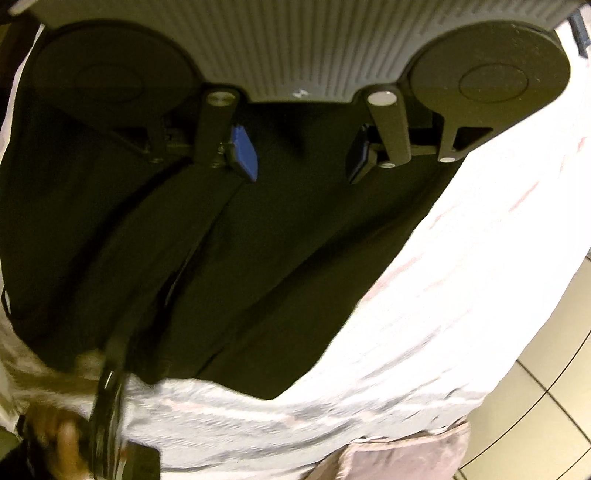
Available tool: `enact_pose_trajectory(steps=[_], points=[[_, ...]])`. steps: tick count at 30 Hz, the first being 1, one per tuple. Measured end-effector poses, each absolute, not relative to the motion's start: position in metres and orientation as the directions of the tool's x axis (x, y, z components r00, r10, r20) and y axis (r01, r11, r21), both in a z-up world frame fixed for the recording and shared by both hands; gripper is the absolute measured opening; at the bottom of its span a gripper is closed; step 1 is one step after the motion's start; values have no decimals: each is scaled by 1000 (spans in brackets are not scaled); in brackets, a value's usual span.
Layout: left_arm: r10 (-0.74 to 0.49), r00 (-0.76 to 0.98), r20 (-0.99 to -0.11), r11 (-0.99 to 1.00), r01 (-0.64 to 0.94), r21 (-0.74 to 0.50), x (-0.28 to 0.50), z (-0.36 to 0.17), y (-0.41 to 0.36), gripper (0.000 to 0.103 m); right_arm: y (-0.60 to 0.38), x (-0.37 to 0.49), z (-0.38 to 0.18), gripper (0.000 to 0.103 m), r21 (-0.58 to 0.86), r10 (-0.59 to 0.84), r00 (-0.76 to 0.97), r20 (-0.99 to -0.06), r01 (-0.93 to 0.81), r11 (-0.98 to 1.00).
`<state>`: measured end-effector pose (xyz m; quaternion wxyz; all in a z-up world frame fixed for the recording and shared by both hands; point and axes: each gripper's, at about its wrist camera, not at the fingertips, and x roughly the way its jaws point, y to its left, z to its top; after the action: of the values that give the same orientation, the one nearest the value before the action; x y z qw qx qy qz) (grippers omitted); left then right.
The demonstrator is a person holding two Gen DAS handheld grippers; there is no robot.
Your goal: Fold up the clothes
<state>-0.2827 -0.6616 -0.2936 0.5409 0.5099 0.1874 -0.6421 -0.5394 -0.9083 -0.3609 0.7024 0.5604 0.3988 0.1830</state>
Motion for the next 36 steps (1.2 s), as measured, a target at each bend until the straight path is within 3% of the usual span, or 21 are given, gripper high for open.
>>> enact_pose_trajectory(steps=[2,7,9,10,12,13,14,16,21,27,29,32,36], points=[[-509,109,-854,-335,889,313,-276,-292,-658,49,-917,-546,-353,7,957,727,623,-288,181,225],[-500,106,-859,-341,888,308,-272,-305,-661,49,-929,-551,-359,8,832,604,574,-553,338,440],[-500,92,-861,-350,888,299,-276,-310,-664,49,-927,-551,-360,10,803,563,579,-589,346,484],[-500,86,-862,-355,887,294,-278,-311,-664,49,-925,-551,-358,15,805,551,597,-584,333,492],[-505,67,-861,-367,885,285,-282,-312,-665,49,-919,-548,-355,35,811,530,633,-564,305,500],[-507,56,-860,-374,885,279,-284,-312,-664,49,-915,-545,-354,59,815,521,651,-552,290,501],[-508,46,-860,-379,885,271,-286,-313,-663,49,-911,-542,-352,70,819,512,669,-539,275,503],[-506,39,-861,-387,882,268,-287,-314,-662,49,-904,-534,-355,70,825,507,684,-524,261,502],[-508,34,-861,-402,874,271,-289,-311,-655,49,-888,-513,-364,63,843,531,674,-513,279,460],[-509,25,-860,-396,881,260,-292,-309,-653,49,-877,-530,-349,60,787,511,614,-602,347,510],[-503,25,-864,-391,884,254,-294,-314,-660,49,-872,-539,-351,30,766,488,603,-631,383,516],[-508,29,-861,-379,890,253,-294,-310,-657,49,-865,-550,-344,4,735,440,607,-662,411,539],[-521,37,-853,-360,896,259,-290,-303,-655,49,-858,-558,-311,1,717,385,654,-651,363,595]])
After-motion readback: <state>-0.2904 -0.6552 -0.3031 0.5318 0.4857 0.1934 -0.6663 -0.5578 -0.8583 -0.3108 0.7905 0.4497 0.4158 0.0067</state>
